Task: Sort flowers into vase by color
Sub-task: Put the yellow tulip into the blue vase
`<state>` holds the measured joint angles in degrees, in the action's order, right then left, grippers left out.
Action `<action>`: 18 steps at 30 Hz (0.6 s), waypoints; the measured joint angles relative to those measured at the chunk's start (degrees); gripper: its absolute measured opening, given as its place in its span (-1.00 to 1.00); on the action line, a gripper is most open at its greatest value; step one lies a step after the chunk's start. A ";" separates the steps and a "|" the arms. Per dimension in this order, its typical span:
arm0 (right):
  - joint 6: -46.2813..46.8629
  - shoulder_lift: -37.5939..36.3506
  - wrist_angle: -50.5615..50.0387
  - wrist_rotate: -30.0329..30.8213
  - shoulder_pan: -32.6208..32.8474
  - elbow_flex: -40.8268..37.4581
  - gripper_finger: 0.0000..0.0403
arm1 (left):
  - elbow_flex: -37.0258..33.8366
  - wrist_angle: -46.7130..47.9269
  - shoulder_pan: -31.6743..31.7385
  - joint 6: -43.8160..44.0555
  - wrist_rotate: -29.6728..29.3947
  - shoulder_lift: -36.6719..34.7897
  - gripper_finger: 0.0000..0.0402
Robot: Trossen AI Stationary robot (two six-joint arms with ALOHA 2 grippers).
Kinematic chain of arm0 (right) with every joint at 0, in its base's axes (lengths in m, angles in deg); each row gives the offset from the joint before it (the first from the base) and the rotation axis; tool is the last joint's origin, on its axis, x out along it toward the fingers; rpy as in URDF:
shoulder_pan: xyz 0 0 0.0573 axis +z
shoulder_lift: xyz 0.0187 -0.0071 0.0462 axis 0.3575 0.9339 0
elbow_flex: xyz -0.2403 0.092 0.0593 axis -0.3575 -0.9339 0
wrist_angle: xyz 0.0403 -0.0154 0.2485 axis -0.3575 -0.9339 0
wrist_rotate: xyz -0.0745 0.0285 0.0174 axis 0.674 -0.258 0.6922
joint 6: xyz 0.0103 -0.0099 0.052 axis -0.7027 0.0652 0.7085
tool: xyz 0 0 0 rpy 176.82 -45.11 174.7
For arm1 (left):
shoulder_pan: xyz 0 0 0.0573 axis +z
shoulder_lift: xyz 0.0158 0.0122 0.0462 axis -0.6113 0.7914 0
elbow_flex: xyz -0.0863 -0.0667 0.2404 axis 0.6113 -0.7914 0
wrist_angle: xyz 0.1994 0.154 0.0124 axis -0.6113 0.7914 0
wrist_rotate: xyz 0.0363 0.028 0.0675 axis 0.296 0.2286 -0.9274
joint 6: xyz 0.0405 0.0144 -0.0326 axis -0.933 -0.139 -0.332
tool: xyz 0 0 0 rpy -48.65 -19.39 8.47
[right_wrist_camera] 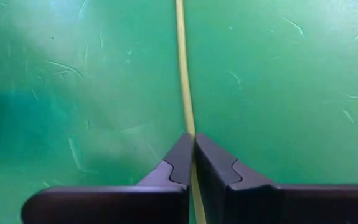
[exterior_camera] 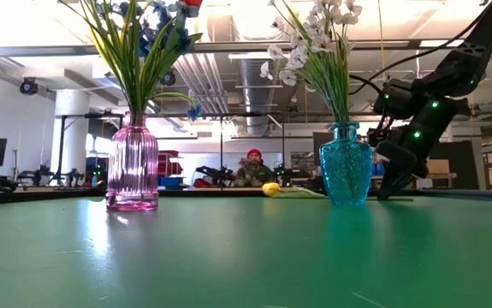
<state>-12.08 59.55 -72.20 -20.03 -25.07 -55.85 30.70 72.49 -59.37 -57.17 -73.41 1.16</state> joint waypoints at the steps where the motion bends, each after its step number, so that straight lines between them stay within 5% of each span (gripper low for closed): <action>1: 0.00 0.02 0.02 0.02 0.00 0.00 -0.95 | 0.00 0.01 0.00 0.00 0.00 0.00 0.12; 7: 2.34 -0.28 -3.89 0.91 -0.10 1.19 -0.95 | 0.00 0.03 0.00 0.01 0.00 0.00 0.12; 18: 26.56 -3.37 -18.58 4.69 -0.09 5.92 -0.94 | 0.00 0.12 0.01 0.27 0.00 0.00 0.12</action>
<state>14.48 56.18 -90.78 -15.34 -25.16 -49.93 30.70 72.61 -59.36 -56.89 -73.41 1.16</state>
